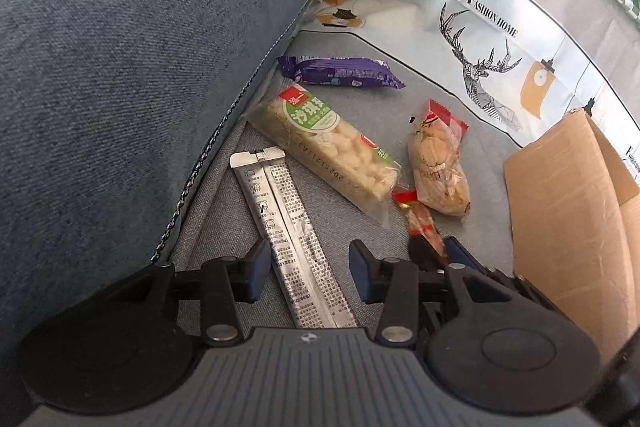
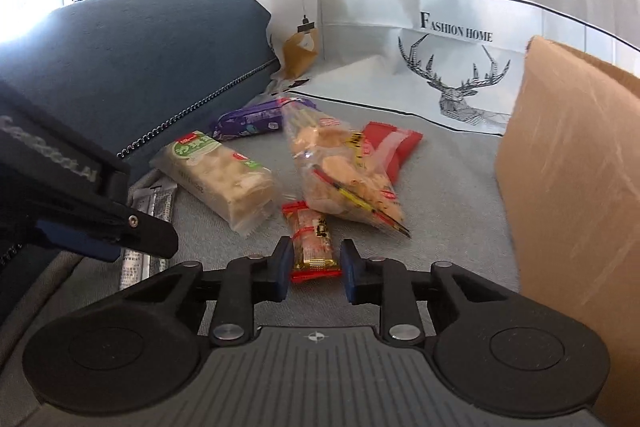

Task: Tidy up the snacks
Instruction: 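Close right gripper on red-gold candy while left gripper grasps silver stick packet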

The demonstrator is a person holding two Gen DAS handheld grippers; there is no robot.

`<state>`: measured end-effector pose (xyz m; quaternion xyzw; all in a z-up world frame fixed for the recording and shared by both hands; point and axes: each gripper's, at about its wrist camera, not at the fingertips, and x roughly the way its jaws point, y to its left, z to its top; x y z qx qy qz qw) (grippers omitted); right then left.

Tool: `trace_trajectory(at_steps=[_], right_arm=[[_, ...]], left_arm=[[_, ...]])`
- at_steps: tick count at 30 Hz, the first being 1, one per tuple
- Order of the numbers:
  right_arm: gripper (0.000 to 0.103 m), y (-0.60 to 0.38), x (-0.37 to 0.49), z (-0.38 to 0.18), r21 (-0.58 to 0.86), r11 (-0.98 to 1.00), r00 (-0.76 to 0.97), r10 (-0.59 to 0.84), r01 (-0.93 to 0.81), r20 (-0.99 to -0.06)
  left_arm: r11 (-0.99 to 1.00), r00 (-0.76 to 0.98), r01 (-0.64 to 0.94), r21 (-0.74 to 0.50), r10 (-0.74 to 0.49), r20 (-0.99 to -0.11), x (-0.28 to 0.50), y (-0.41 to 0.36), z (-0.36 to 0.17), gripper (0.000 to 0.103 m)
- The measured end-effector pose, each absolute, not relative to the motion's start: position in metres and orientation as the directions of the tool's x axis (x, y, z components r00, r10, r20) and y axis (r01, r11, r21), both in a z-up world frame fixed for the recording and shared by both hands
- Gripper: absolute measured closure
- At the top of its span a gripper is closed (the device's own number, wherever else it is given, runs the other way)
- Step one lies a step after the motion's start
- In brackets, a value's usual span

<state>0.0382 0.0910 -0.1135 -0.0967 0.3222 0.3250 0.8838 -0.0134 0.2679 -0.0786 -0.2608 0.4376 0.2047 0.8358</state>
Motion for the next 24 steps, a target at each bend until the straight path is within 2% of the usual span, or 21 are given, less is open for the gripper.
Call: trace_trajectory(at_steps=[5, 9, 12, 19, 24], right_arm=[[0.077, 0.080, 0.026, -0.106, -0.023, 0.749, 0.570, 0.483, -0.662, -0.665], [0.077, 0.063, 0.009, -0.098, -0.010, 0.740, 0.513, 0.457, -0.673, -0.726], [0.077, 0.047, -0.010, -0.089, -0.007, 0.723, 0.475, 0.446, -0.691, -0.759], [0.077, 0.021, -0.053, -0.078, -0.032, 0.705, 0.445, 0.412, -0.709, -0.795], [0.076, 0.018, -0.057, -0.082, 0.007, 0.713, 0.410, 0.412, -0.701, -0.814]], left_arm=[[0.785, 0.519, -0.575, -0.229, 0.133, -0.845, -0.010, 0.267, -0.082, 0.050], [0.810, 0.492, -0.560, -0.174, 0.156, -0.857, -0.007, 0.262, -0.085, 0.050], [0.834, 0.486, -0.530, -0.151, 0.153, -0.861, -0.006, 0.257, -0.086, 0.045], [0.876, 0.470, -0.475, -0.085, 0.171, -0.866, -0.005, 0.243, -0.088, 0.045], [0.917, 0.445, -0.399, 0.003, 0.196, -0.874, -0.001, 0.226, -0.090, 0.045]])
